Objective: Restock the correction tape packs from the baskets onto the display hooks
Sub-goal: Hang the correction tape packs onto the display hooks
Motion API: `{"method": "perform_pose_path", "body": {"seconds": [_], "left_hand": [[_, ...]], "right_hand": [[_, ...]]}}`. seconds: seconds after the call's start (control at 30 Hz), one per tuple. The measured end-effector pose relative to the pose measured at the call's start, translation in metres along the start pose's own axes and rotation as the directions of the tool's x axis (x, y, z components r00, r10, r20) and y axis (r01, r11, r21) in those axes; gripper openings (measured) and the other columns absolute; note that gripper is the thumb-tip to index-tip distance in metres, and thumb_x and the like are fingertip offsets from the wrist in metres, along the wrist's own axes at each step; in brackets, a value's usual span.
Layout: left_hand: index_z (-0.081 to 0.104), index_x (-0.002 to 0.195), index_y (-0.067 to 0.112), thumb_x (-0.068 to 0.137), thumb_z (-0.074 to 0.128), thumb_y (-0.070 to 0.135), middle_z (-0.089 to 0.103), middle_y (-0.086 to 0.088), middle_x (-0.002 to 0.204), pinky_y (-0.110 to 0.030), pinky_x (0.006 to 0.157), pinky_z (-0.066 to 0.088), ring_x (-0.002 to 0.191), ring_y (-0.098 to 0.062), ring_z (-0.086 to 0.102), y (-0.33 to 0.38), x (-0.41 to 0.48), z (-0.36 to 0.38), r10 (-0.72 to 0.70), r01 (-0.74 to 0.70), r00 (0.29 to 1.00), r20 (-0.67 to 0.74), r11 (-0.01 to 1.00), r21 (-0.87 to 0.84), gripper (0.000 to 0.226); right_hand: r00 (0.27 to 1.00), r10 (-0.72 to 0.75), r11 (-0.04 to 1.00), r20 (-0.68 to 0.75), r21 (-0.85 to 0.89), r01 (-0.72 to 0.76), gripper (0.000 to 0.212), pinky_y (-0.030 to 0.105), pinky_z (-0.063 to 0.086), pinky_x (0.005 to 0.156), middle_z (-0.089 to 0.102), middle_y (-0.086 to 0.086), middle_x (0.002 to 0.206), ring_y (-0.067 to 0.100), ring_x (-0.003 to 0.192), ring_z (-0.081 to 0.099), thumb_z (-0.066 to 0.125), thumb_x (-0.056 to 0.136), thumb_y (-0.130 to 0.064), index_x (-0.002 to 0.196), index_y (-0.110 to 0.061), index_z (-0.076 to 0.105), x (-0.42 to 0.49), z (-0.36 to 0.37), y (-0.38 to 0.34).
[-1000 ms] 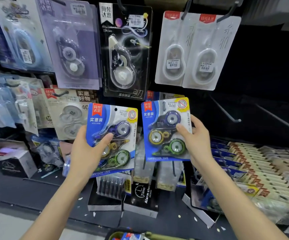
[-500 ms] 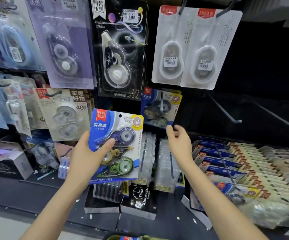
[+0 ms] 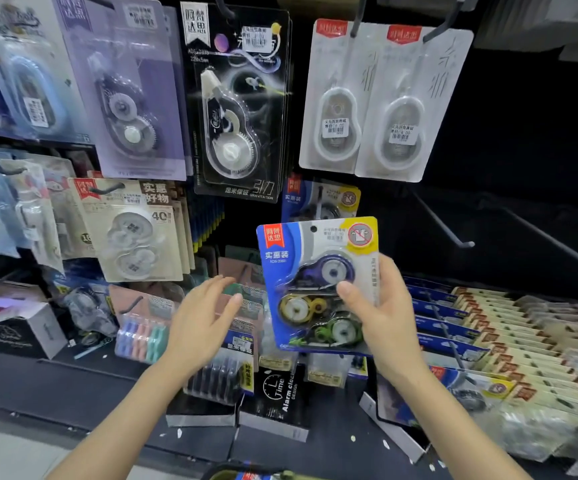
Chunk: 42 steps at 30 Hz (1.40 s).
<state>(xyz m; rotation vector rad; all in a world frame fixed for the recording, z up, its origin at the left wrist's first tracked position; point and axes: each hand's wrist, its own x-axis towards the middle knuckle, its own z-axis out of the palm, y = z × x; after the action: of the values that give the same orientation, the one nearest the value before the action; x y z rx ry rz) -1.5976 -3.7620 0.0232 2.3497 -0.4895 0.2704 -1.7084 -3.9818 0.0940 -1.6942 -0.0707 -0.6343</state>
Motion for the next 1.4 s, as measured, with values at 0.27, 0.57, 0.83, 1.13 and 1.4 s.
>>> {"method": "perform_pose_path", "body": {"seconds": [0.27, 0.57, 0.83, 1.13, 1.4], "left_hand": [[0.042, 0.149, 0.024, 0.061, -0.022, 0.091, 0.039, -0.010, 0.155, -0.049, 0.115, 0.027, 0.144, -0.040, 0.030, -0.035, 0.010, 0.040, -0.044, -0.011, 0.979, 0.197, 0.962, 0.271, 0.127], [0.077, 0.106, 0.025, 0.102, 0.009, 0.058, 0.074, -0.012, 0.108, -0.055, 0.067, 0.057, 0.091, -0.047, 0.070, -0.056, 0.012, 0.063, 0.006, -0.151, 0.959, 0.284, 0.857, 0.493, 0.076], [0.077, 0.107, 0.027, 0.099, 0.011, 0.064, 0.074, -0.008, 0.109, -0.054, 0.069, 0.057, 0.094, -0.041, 0.071, -0.063, 0.015, 0.064, 0.006, -0.122, 0.970, 0.241, 0.875, 0.469, 0.076], [0.056, 0.139, 0.031, 0.074, -0.017, 0.085, 0.050, -0.003, 0.147, -0.054, 0.107, 0.036, 0.139, -0.036, 0.042, -0.064, 0.011, 0.062, 0.035, -0.115, 0.978, 0.205, 0.914, 0.390, 0.112], [0.057, 0.137, 0.033, 0.075, -0.012, 0.087, 0.052, 0.002, 0.145, -0.051, 0.110, 0.037, 0.138, -0.033, 0.044, -0.063, 0.011, 0.061, 0.022, -0.091, 0.981, 0.190, 0.927, 0.363, 0.107]], "right_hand": [[0.999, 0.021, 0.999, -0.036, -0.033, -0.022, 0.043, 0.045, 0.056, 0.092, 0.067, -0.004, 0.119, 0.015, 0.111, 0.065, 0.069, 0.089, -0.014, 0.126, -0.027, 0.053, 0.010, -0.009, -0.003], [0.991, -0.053, 0.993, -0.125, -0.114, 0.039, 0.057, 0.014, 0.053, 0.074, 0.069, -0.004, 0.111, 0.002, 0.097, 0.067, 0.069, 0.089, -0.007, 0.125, -0.045, 0.046, 0.006, -0.006, -0.016], [0.991, -0.016, 0.986, -0.135, -0.166, -0.007, 0.054, 0.019, 0.057, 0.078, 0.070, -0.009, 0.111, 0.003, 0.100, 0.067, 0.071, 0.088, -0.014, 0.132, -0.039, 0.052, 0.004, -0.005, -0.025], [0.981, 0.113, 0.989, -0.158, -0.076, -0.126, 0.066, 0.048, 0.048, 0.104, 0.059, -0.009, 0.138, 0.013, 0.125, 0.057, 0.068, 0.088, -0.033, 0.145, -0.047, 0.038, 0.074, 0.003, 0.060], [0.952, 0.121, 0.979, -0.281, -0.125, -0.161, 0.071, 0.038, 0.038, 0.113, 0.048, -0.003, 0.148, 0.018, 0.136, 0.045, 0.064, 0.094, -0.029, 0.155, -0.029, 0.027, 0.131, 0.025, 0.101]]}}
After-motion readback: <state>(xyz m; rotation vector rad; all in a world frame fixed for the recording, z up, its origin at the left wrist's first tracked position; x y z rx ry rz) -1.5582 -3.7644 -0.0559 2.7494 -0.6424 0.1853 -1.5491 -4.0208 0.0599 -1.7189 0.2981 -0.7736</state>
